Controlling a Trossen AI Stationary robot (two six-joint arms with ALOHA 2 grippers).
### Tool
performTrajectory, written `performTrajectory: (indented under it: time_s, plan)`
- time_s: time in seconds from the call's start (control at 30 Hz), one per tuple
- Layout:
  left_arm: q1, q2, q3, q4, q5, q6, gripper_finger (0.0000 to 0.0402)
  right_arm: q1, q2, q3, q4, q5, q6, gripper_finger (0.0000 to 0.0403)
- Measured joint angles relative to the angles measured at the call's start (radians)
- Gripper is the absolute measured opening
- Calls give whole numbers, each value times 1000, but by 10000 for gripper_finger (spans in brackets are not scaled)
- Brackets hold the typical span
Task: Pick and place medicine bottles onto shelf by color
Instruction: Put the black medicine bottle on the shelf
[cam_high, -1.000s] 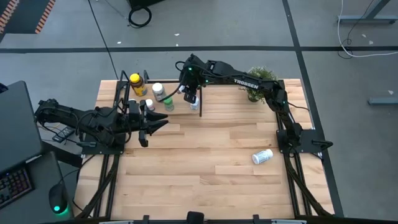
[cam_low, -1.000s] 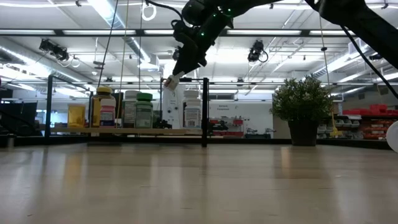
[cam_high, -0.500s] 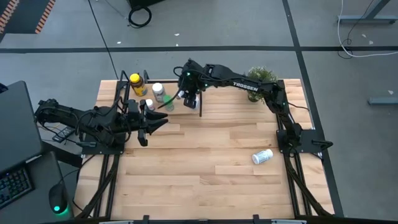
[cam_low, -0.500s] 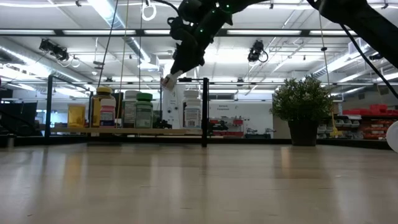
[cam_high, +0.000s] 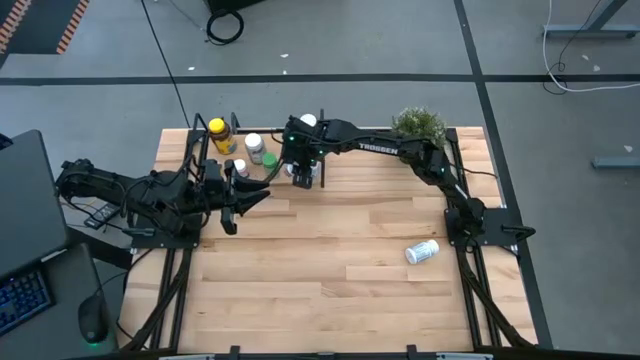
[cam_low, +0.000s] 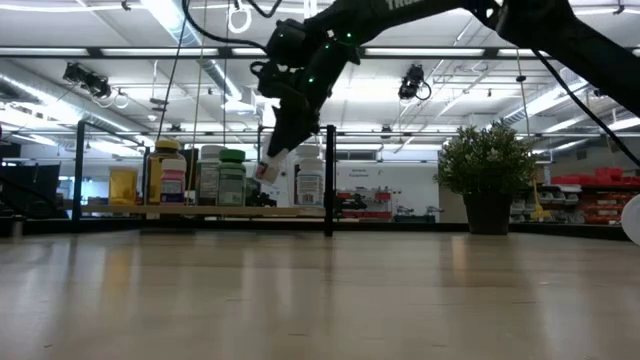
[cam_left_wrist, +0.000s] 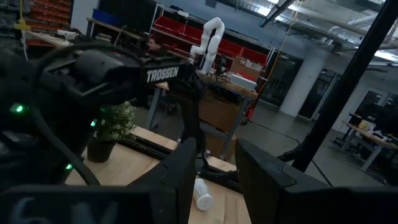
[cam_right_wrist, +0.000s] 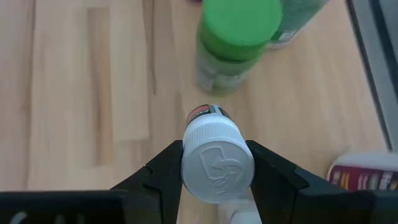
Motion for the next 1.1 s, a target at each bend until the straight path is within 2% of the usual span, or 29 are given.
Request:
performTrajectory:
  time_s: [0.9, 1.1]
  plan:
    - [1, 0, 0, -2, 0, -23, 119, -27, 32, 0, 8, -19, -59, 171]
    - [1, 0, 0, -2, 0, -22, 129, -26, 32, 0, 1, -22, -58, 172]
